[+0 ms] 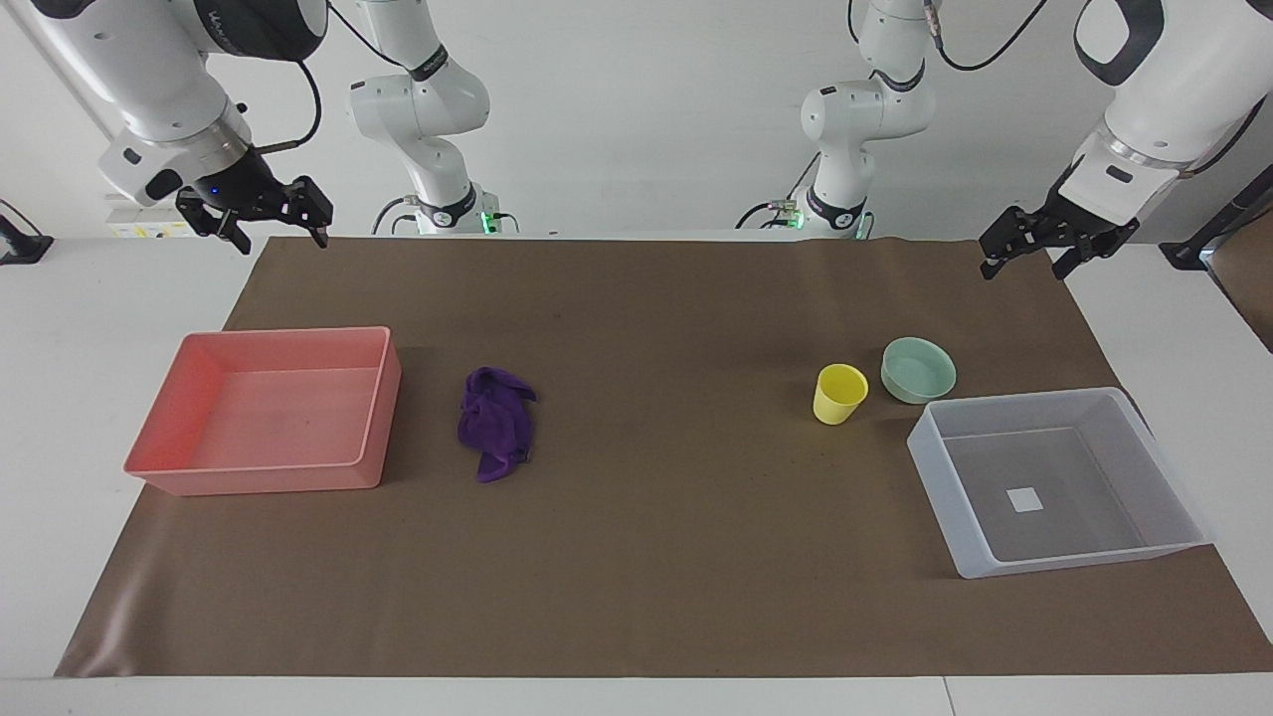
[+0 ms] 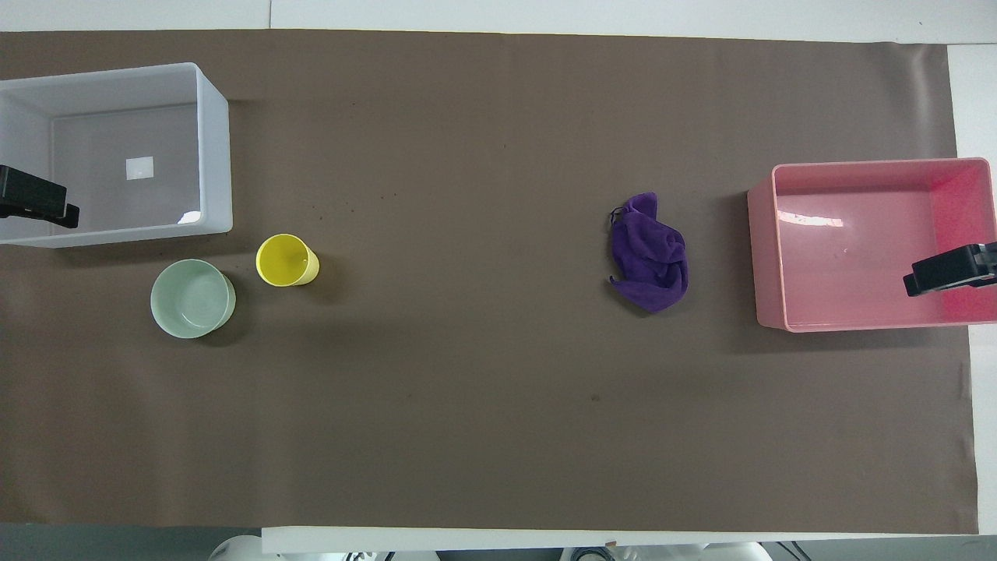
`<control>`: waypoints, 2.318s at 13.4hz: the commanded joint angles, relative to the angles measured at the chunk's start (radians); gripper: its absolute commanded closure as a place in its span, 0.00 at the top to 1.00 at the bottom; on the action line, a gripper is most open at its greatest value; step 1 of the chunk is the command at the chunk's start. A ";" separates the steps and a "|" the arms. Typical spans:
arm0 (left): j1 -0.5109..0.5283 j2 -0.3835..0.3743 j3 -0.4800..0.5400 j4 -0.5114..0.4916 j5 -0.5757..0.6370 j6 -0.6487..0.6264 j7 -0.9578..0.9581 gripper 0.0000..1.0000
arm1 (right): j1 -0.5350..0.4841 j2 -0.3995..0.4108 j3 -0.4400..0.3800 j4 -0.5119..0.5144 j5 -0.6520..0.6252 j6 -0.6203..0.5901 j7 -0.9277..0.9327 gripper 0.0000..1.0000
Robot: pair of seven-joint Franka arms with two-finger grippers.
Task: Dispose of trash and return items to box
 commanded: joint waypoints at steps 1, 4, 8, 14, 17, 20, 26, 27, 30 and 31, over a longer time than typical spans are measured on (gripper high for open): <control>0.005 0.020 0.003 0.049 0.015 -0.033 0.066 1.00 | -0.008 -0.014 0.002 -0.011 0.013 0.011 0.006 1.00; 0.011 0.013 0.011 0.024 0.018 -0.024 0.114 1.00 | -0.008 -0.014 0.002 -0.011 0.013 0.011 0.006 1.00; 0.002 -0.051 0.012 -0.125 0.018 0.128 0.019 1.00 | -0.007 -0.014 0.002 -0.013 0.013 0.005 0.004 1.00; 0.033 -0.146 0.009 -0.589 0.018 0.494 -0.061 1.00 | 0.003 -0.042 0.003 -0.034 0.014 0.063 0.003 1.00; 0.030 -0.155 0.007 -0.712 0.018 0.557 -0.070 1.00 | 0.050 -0.003 0.009 -0.097 0.033 0.196 0.009 1.00; 0.037 -0.154 0.009 -0.813 0.018 0.693 -0.067 1.00 | 0.121 0.100 0.011 -0.099 0.077 0.328 0.091 1.00; 0.093 -0.088 0.009 -0.838 0.018 0.804 -0.058 1.00 | 0.245 0.326 0.012 -0.188 0.214 0.714 0.162 1.00; 0.093 -0.074 0.009 -0.847 0.018 0.826 -0.061 0.99 | 0.251 0.353 0.012 -0.203 0.214 0.761 0.162 1.00; 0.093 -0.048 0.009 -0.865 0.018 0.909 -0.050 0.22 | 0.266 0.412 0.035 -0.226 0.243 0.810 0.178 1.00; 0.093 -0.043 0.011 -0.864 0.018 0.909 -0.049 0.15 | 0.266 0.412 0.037 -0.249 0.258 0.815 0.173 1.00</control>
